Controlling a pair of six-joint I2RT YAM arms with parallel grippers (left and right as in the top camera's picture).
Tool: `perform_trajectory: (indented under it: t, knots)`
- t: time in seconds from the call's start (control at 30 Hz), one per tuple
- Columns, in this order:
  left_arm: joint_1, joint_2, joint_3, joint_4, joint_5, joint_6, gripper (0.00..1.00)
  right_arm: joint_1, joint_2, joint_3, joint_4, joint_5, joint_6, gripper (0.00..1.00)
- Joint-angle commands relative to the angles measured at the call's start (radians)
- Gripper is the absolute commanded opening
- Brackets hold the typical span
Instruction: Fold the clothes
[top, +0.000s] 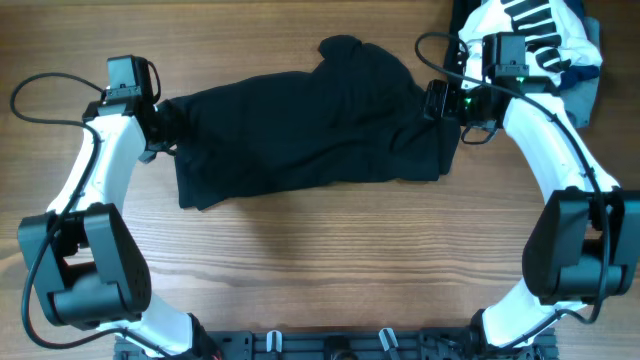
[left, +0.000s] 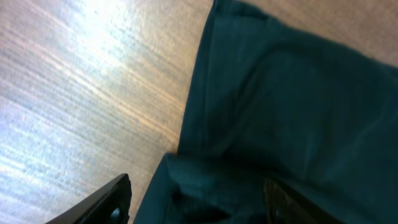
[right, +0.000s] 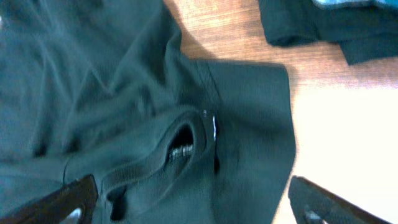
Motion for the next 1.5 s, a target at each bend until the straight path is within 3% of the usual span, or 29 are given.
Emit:
perform_trajectory:
  t: [0.0,0.1,0.23,0.5,0.9,1.17,1.27,1.47]
  knots:
    - [0.006,-0.043,0.106,-0.082,0.007,0.026,0.71,0.003,-0.026,0.195,-0.13,-0.012,-0.084,1.0]
    - [0.003,-0.044,0.26,-0.173,0.121,0.139,0.74,0.005,-0.026,0.413,-0.308,-0.048,-0.157,0.99]
    - [0.002,-0.031,0.34,-0.165,0.11,0.193,0.81,0.024,-0.026,0.561,-0.38,-0.051,-0.193,1.0]
    - [0.012,0.185,0.342,0.032,0.073,0.197,0.84,0.095,-0.012,0.571,-0.377,-0.037,-0.194,0.99]
    - [0.011,0.394,0.342,0.154,0.009,0.245,0.86,0.117,0.032,0.569,-0.377,-0.032,-0.194,0.99]
    - [0.011,0.435,0.341,0.174,0.01,0.237,0.69,0.127,0.09,0.569,-0.362,-0.032,-0.192,0.98]
    - [0.009,0.452,0.341,0.169,0.01,0.237,0.67,0.13,0.095,0.569,-0.349,-0.033,-0.192,0.98]
    - [0.005,0.505,0.341,0.158,0.013,0.237,0.48,0.139,0.095,0.569,-0.323,-0.032,-0.192,0.96]
